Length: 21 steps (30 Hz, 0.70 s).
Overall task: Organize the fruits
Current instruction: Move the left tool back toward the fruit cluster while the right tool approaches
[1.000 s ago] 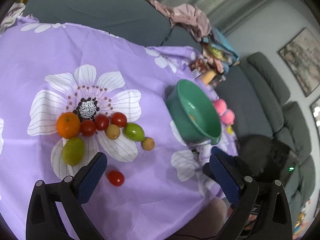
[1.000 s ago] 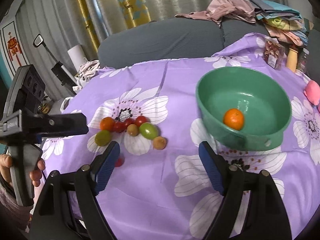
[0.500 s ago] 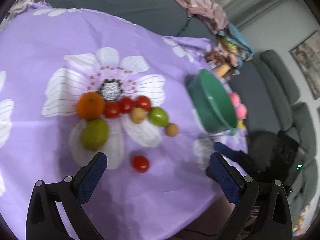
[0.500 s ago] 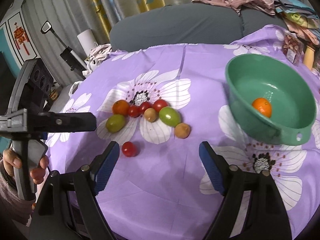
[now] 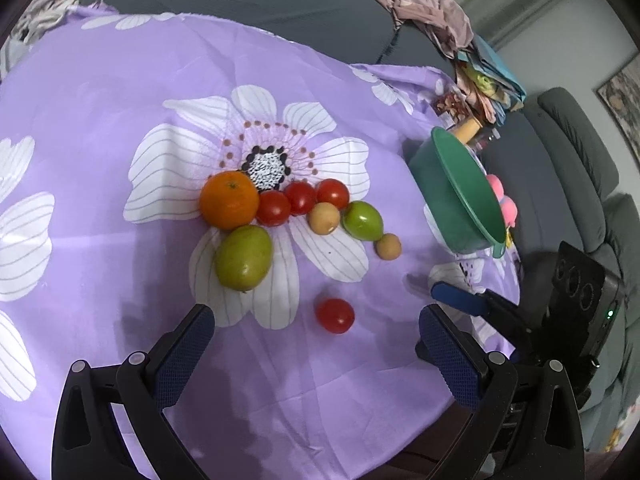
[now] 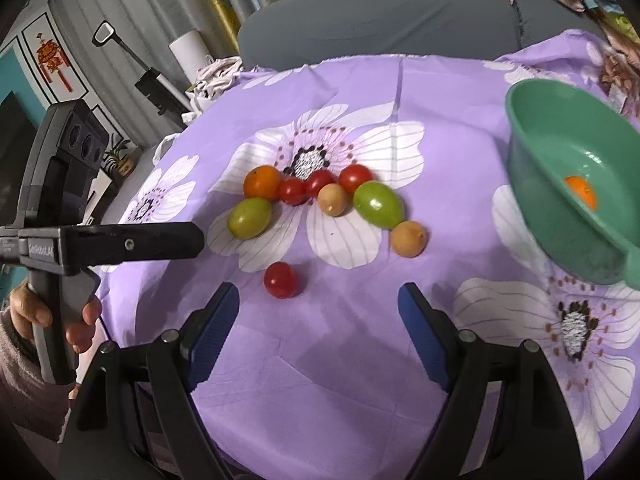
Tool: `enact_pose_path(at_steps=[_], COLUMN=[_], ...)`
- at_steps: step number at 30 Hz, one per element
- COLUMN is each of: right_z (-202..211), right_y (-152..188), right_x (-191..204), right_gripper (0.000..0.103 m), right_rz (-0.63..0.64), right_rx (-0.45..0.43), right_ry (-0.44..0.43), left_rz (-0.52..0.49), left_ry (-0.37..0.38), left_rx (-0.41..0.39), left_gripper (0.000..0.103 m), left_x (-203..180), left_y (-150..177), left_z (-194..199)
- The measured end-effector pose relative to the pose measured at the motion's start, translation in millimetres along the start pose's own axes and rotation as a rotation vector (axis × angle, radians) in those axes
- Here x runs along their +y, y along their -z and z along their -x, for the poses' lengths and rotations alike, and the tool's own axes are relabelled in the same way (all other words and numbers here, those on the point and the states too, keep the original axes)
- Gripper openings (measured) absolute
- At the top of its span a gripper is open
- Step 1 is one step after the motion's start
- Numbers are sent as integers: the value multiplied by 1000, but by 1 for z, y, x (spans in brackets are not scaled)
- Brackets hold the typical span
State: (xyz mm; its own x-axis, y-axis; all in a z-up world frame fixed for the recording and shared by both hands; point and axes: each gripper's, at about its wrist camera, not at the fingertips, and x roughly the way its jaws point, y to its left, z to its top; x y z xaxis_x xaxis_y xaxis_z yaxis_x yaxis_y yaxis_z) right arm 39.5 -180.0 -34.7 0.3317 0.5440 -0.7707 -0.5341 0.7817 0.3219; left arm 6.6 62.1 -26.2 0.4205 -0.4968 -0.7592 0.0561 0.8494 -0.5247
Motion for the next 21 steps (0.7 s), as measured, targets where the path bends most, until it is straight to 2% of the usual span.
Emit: enact_pose_path(at_steps=[6, 8, 11, 13, 16, 21], right_z=[-16, -21, -26, -27, -28, -25], right_y=[2, 2, 0, -2, -5, -15], right_x=[5, 7, 9, 7, -1, -15], right_gripper=[82, 82, 81, 81, 81, 78], right_rz=[16, 16, 23, 23, 2, -35], right_rx=[45, 56, 64, 61, 55, 41], right_ry=[-42, -51, -58, -52, -33, -10], left_rz=[-47, -79, -126, -127, -133, -145], left_ry=[-1, -24, -103, -132, -147, -180], left_rx=[17, 11, -25, -33, -33, -27], left_gripper=[101, 100, 97, 96, 80, 77], left_x=[-8, -12, -13, -10, -6, -3], left_y=[2, 1, -1, -4, -9, -16], left_z=[-9, -10, -11, -13, -18, -28])
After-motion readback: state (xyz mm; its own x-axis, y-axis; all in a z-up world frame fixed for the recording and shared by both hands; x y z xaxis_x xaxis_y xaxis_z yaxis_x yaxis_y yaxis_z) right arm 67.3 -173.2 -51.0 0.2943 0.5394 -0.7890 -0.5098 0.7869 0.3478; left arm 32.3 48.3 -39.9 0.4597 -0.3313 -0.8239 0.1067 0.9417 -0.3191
